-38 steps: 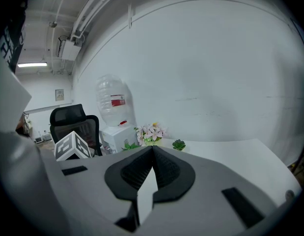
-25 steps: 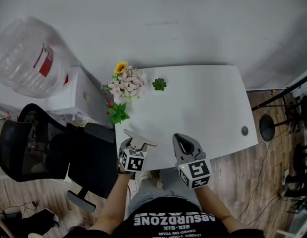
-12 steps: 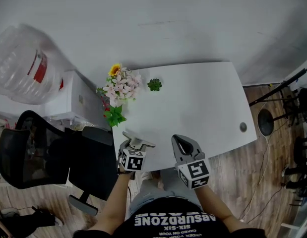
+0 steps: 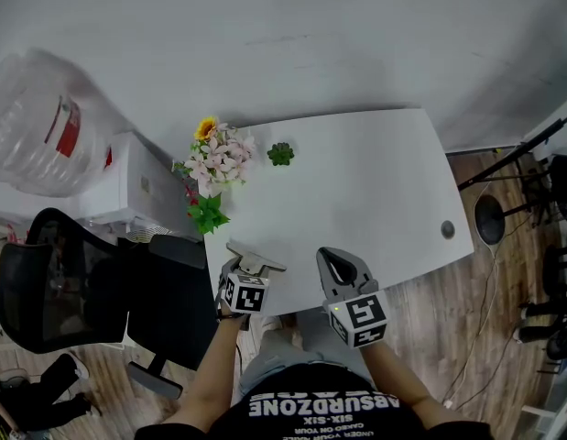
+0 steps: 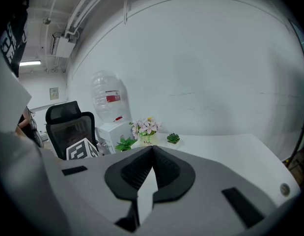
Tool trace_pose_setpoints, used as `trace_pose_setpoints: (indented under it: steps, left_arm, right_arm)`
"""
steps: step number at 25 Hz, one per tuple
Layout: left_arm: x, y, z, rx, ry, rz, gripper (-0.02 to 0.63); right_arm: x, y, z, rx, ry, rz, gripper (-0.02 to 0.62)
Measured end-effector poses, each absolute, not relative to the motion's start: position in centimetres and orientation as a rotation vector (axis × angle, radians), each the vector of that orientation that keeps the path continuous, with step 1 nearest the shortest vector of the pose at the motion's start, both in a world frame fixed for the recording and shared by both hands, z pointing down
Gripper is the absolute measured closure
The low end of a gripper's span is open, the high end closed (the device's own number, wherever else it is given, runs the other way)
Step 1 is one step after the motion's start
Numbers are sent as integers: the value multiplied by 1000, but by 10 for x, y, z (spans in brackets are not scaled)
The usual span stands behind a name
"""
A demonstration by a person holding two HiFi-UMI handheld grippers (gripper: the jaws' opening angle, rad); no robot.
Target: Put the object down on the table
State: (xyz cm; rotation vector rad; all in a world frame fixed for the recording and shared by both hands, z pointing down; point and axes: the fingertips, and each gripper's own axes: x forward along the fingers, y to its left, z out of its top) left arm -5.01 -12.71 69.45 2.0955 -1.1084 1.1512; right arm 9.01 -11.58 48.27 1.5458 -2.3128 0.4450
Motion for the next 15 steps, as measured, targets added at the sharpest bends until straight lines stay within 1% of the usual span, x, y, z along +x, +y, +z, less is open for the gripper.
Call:
trace_pose_setpoints:
  steps: [15]
  left_arm:
    - [-48, -121, 706, 2078, -1106, 1170, 314]
  right_arm:
    - [91, -111, 486, 1546, -2312, 449, 597]
